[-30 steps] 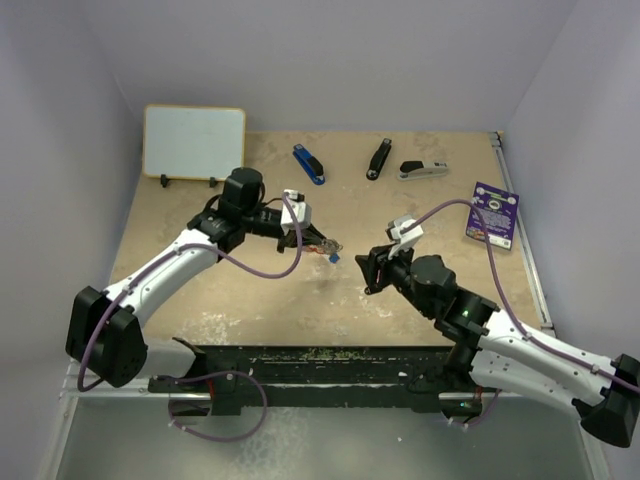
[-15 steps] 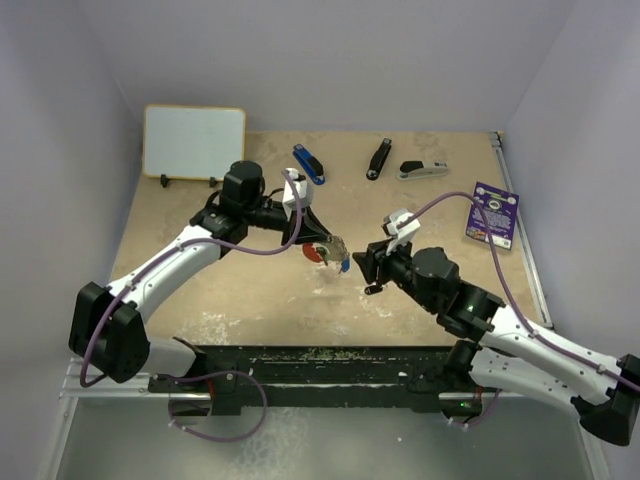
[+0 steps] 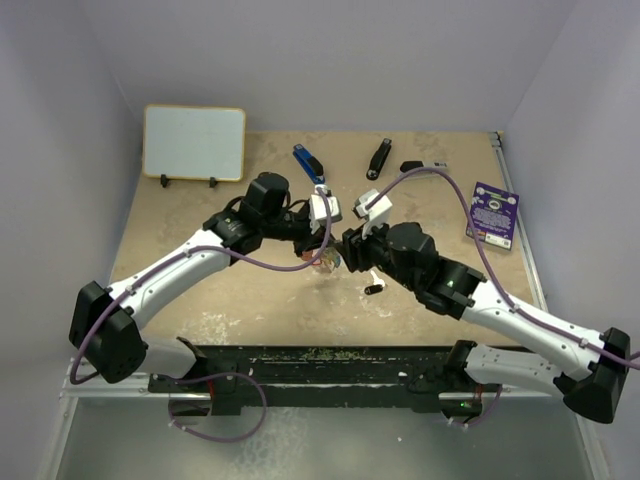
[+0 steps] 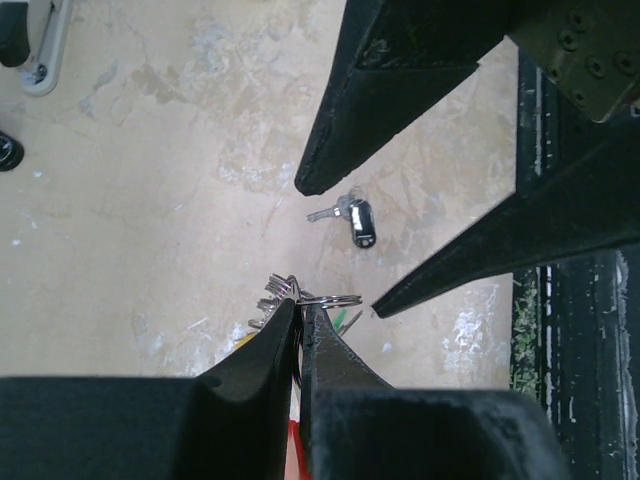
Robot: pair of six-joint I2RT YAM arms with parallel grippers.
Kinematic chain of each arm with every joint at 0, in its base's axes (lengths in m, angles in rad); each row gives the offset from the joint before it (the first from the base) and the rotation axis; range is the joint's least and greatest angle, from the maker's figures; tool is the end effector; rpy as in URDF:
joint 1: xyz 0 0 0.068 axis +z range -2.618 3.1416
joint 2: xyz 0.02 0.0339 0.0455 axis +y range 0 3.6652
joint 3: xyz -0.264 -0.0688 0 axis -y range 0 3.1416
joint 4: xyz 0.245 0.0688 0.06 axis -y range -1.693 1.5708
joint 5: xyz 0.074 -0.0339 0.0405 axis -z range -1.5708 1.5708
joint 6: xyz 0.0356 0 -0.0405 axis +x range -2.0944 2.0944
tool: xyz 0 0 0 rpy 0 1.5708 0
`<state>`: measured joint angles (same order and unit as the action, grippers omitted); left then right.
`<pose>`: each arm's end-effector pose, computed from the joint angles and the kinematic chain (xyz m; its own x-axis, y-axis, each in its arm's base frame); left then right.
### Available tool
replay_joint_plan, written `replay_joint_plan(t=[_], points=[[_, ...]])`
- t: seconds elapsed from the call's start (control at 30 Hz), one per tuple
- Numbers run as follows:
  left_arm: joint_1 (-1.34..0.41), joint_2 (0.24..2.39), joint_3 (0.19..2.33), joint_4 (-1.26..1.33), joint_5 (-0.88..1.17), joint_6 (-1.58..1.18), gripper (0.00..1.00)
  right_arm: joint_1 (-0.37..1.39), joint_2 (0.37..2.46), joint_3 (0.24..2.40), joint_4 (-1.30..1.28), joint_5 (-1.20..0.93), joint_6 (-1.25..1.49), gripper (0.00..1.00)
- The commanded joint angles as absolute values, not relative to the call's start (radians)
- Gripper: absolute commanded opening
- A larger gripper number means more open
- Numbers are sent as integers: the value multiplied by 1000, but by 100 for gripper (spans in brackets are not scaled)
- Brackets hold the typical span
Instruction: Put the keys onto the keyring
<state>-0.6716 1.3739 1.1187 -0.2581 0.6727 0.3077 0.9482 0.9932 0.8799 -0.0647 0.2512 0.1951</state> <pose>0.2283 -0.2098 0.3186 -0.0903 0.3744 -0.9229 0.9852 0.1691 -0.0278 0.1430 0.1840 0.3474 -0.2262 0.0069 -0.9741 -0.6120 0.7770 0.1476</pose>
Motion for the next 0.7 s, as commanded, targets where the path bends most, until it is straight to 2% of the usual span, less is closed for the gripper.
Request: replay_joint_plan(t=[0.0, 0.17, 0.67], points=[[-685, 1336, 1180, -287, 540, 382, 3, 951, 1016, 951, -90, 223, 161, 52], [-685, 1338, 1183, -303, 502, 394, 3, 950, 1028, 960, -125, 203, 188, 52], [-687, 1314, 1221, -338, 629, 333, 3, 946, 1055, 897, 2, 234, 216, 52]])
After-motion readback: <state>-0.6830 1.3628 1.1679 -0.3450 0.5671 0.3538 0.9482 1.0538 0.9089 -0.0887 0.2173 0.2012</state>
